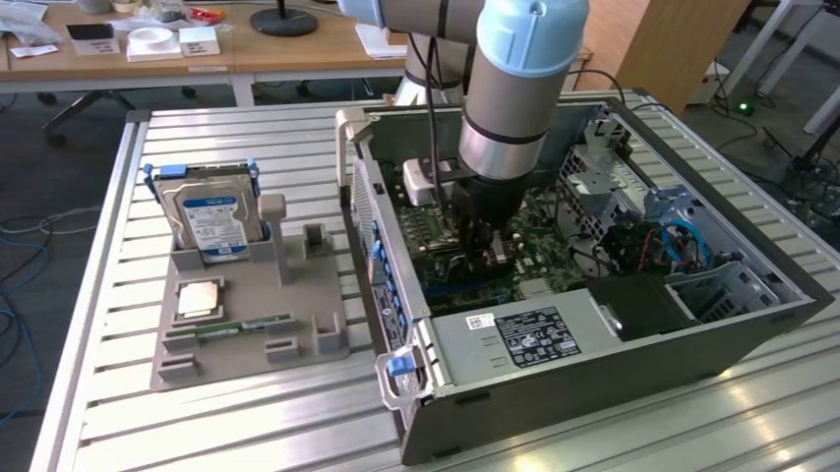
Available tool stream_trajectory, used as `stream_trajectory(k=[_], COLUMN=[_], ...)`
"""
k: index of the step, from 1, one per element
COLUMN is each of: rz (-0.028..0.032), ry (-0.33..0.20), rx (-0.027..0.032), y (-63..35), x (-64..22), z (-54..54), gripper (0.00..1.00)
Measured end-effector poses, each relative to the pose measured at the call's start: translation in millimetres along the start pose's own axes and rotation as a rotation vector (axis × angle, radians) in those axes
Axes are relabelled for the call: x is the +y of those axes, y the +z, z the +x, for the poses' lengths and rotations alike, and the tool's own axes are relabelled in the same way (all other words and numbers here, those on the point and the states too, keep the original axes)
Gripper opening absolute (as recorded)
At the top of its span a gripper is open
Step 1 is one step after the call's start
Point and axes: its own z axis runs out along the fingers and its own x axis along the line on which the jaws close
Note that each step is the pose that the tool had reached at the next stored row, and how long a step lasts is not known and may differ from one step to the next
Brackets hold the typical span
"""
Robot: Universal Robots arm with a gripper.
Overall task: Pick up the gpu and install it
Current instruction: 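Insert the gpu into the slot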
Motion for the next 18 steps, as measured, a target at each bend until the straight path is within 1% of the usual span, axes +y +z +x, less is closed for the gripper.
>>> stream_trajectory(k=[18], rz=[0.0001], ry=[0.000], rx=[-0.0002], y=[1.8], x=[1.0], z=[0.1], gripper=[0.26])
